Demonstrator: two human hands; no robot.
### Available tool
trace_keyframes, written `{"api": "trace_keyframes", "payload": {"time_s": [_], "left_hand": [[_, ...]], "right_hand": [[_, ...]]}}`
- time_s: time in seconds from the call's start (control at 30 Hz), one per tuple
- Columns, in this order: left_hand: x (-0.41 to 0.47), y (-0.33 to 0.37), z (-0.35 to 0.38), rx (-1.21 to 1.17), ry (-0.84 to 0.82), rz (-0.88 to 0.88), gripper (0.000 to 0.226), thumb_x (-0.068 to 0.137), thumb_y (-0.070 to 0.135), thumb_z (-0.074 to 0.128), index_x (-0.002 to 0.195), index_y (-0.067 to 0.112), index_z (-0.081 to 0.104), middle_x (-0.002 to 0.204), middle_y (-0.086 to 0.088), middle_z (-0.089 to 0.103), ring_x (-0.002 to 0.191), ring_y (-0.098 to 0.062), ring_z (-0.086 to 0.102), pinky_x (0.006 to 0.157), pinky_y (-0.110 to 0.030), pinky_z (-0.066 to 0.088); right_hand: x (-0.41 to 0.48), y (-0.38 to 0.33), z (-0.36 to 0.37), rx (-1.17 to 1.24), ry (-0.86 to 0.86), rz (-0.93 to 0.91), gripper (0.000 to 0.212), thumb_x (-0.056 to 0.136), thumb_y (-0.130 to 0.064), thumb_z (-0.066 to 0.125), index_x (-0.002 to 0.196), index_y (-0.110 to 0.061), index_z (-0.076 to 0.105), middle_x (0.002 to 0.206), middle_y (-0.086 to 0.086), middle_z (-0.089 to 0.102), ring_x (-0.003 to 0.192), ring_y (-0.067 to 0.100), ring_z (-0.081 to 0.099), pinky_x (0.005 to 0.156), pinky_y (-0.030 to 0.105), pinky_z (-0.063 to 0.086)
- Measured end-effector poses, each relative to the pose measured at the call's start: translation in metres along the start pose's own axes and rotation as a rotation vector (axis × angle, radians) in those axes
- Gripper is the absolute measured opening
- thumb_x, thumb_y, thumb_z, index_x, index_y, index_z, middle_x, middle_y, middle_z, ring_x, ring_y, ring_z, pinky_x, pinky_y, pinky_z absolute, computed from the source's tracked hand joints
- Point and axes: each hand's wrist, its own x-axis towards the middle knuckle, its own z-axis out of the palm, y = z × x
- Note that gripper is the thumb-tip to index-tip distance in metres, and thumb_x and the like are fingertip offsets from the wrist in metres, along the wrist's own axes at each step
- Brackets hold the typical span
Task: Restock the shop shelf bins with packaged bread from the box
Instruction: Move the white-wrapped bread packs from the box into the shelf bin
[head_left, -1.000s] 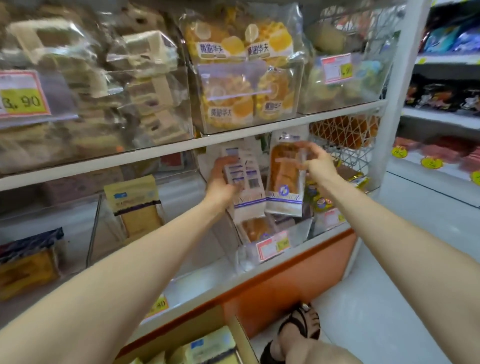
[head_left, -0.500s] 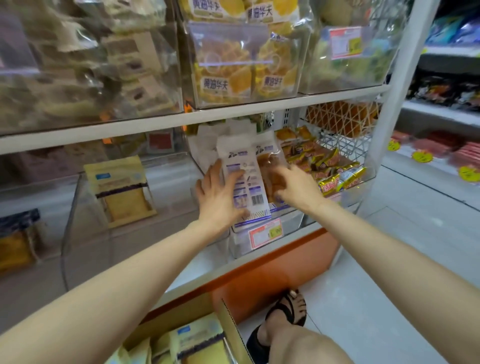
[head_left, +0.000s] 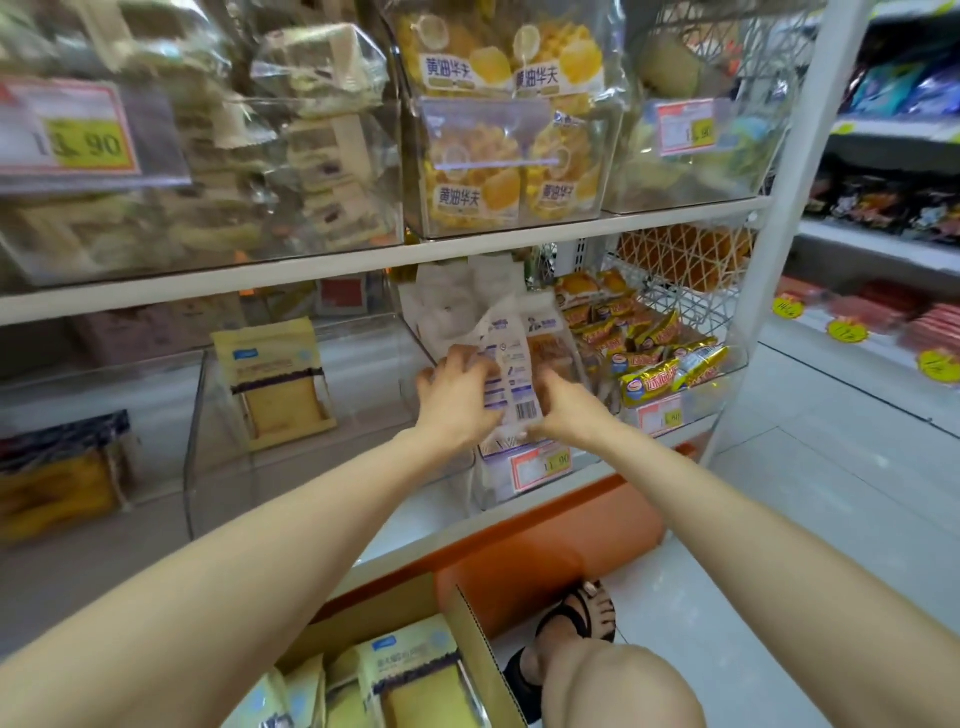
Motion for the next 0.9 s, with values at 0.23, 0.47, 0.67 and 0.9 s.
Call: {"api": "trace_keyframes", "payload": {"time_s": [0.23, 0.47, 0.67, 0.9], "left_hand": [[0.003, -0.013, -0.020, 0.059, -0.163, 0.063, 0.053, 0.083, 0.030, 0.060, 0.134, 0.027, 0.046, 0.141, -0.003, 0.035, 0.127, -0.021, 0.040, 0.108, -0.043, 0.022], [0.002, -0.030, -0.013, -0.120, -0.066, 0.007, 0.057, 0.083, 0.025, 0.061, 0.137, 0.027, 0.042, 0.142, -0.002, 0.025, 0.127, -0.022, 0.039, 0.109, -0.036, 0.018], [0.001, -0.026, -0.007, -0.022, -0.082, 0.069, 0.040, 0.085, 0.028, 0.055, 0.125, 0.029, 0.055, 0.138, 0.000, 0.041, 0.128, -0.020, 0.039, 0.113, -0.046, 0.011], [-0.012, -0.016, -0.015, 0.063, -0.071, 0.099, 0.032, 0.087, 0.037, 0.055, 0.118, 0.031, 0.058, 0.141, 0.001, 0.041, 0.131, -0.025, 0.026, 0.108, -0.046, 0.015]], "right_hand": [[0.014, -0.015, -0.001, -0.198, -0.136, 0.147, 0.050, 0.074, -0.041, 0.077, 0.112, -0.012, 0.060, 0.109, 0.004, 0.066, 0.099, 0.024, 0.063, 0.075, 0.030, 0.048], [0.025, -0.023, 0.020, -0.134, 0.029, 0.067, 0.058, 0.068, -0.037, 0.081, 0.118, -0.017, 0.058, 0.113, 0.009, 0.066, 0.105, 0.029, 0.063, 0.083, 0.034, 0.050], [0.023, -0.014, 0.000, -0.054, -0.211, 0.086, 0.040, 0.075, -0.021, 0.078, 0.109, -0.007, 0.063, 0.109, 0.010, 0.067, 0.088, 0.021, 0.062, 0.079, 0.030, 0.051], [-0.007, -0.012, -0.028, 0.072, 0.121, 0.029, 0.029, 0.083, -0.021, 0.070, 0.109, -0.013, 0.061, 0.101, 0.005, 0.066, 0.085, 0.024, 0.068, 0.078, 0.042, 0.057]]}}
